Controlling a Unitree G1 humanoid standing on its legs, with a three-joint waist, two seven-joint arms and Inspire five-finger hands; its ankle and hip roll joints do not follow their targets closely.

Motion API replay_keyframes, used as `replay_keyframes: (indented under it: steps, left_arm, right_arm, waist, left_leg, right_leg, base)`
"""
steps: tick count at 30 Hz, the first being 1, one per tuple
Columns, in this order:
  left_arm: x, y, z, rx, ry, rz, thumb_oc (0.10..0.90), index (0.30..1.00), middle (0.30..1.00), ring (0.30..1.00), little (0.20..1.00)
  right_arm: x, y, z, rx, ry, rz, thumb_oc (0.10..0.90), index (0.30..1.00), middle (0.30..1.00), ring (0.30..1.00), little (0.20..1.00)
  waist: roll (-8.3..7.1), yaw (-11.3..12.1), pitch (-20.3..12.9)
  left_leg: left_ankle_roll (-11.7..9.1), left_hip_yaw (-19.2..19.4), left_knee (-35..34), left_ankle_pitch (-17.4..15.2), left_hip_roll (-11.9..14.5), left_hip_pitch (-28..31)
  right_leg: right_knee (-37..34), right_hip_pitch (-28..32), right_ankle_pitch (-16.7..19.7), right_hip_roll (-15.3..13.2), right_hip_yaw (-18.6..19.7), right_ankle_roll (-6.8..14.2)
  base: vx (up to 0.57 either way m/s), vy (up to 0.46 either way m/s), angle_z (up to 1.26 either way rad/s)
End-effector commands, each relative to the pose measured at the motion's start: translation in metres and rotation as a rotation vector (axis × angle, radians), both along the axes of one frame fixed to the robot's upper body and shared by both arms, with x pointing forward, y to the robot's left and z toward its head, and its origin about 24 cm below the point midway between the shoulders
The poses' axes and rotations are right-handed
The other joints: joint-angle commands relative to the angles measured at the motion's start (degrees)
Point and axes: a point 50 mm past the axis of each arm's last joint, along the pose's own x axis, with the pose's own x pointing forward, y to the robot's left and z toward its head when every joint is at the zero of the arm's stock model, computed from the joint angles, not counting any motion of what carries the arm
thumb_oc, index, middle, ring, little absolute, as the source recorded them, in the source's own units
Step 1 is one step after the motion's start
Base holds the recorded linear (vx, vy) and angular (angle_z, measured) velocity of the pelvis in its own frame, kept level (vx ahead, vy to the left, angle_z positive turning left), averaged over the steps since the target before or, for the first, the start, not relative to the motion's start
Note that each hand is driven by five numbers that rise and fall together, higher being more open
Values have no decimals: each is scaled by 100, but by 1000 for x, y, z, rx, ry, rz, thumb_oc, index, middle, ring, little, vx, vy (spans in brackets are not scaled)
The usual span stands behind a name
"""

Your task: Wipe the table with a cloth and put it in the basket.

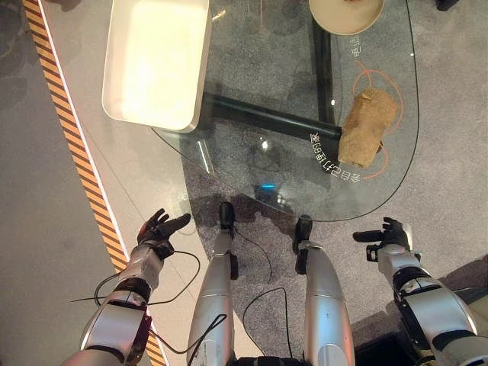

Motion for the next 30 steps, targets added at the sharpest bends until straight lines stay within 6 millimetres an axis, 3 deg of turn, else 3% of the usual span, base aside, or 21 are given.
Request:
replay_keyframes:
  steps: [1, 8, 10, 13, 15, 24, 30]
  left_arm:
    - [-19, 21, -9, 40, 23, 73, 800, 900, 900, 900, 900]
    - [-20, 19, -11, 43, 23, 68, 800, 900, 900, 900, 900]
    - [-20, 15, -12, 39, 14, 63, 800, 900, 900, 900, 900]
    - [-21, 13, -14, 41, 12, 59, 800, 900, 900, 900, 900]
    - [-21, 12, -14, 40, 9, 63, 800, 900, 900, 900, 900]
    - [-20, 5, -16, 14, -9, 60, 800, 900, 900, 900, 900]
    - [-21, 1, -18, 2, -13, 60, 800, 900, 900, 900, 900]
  right_arm:
    - [-28, -51, 15, -4, -157, -369, 800, 900, 900, 900, 900]
    - [-8, -54, 58, 84, -522, -525, 800, 900, 900, 900, 900]
    - [7, -44, 86, 58, -666, -530, 800, 900, 900, 900, 900]
    - [14, -37, 107, 31, -772, -540, 800, 900, 900, 900, 900]
    - [21, -27, 132, 7, -897, -541, 800, 900, 900, 900, 900]
    - [30, 9, 201, -218, -1126, -475, 800, 900, 900, 900, 900]
    - [28, 35, 223, -321, -1211, -388, 800, 900, 900, 900, 900]
  waist:
    - [62, -23, -45]
    - [70, -22, -45]
    - [67, -26, -45]
    - [65, -34, -45]
    - [62, -45, -45]
    - [143, -67, -45]
    - [172, -90, -45]
  left_leg:
    - [142, 35, 1190, -1121, -147, -256]
    - [144, 50, 1092, -1101, -162, -242]
    - [138, 64, 1025, -1066, -164, -237]
    - [141, 68, 972, -1054, -175, -223]
    - [138, 73, 899, -1024, -192, -220]
    - [127, 101, 736, -946, -239, -235]
    - [129, 119, 623, -892, -267, -196]
  right_leg:
    - [-648, 37, 450, 37, 29, 117]
    - [-738, 42, 497, 35, 30, 123]
    - [-809, 44, 534, 34, 28, 117]
    - [-849, 54, 540, 37, 21, 117]
    - [-926, 65, 554, 40, 9, 110]
    - [-1041, 26, 560, 32, 22, 85]
    - [-1114, 48, 573, 25, 34, 86]
  base:
    - [36, 31, -1]
    - [6, 5, 0]
    - [-5, 4, -2]
    - [0, 0, 0]
    - [0, 0, 0]
    - [-8, 28, 1]
    - [-3, 5, 0]
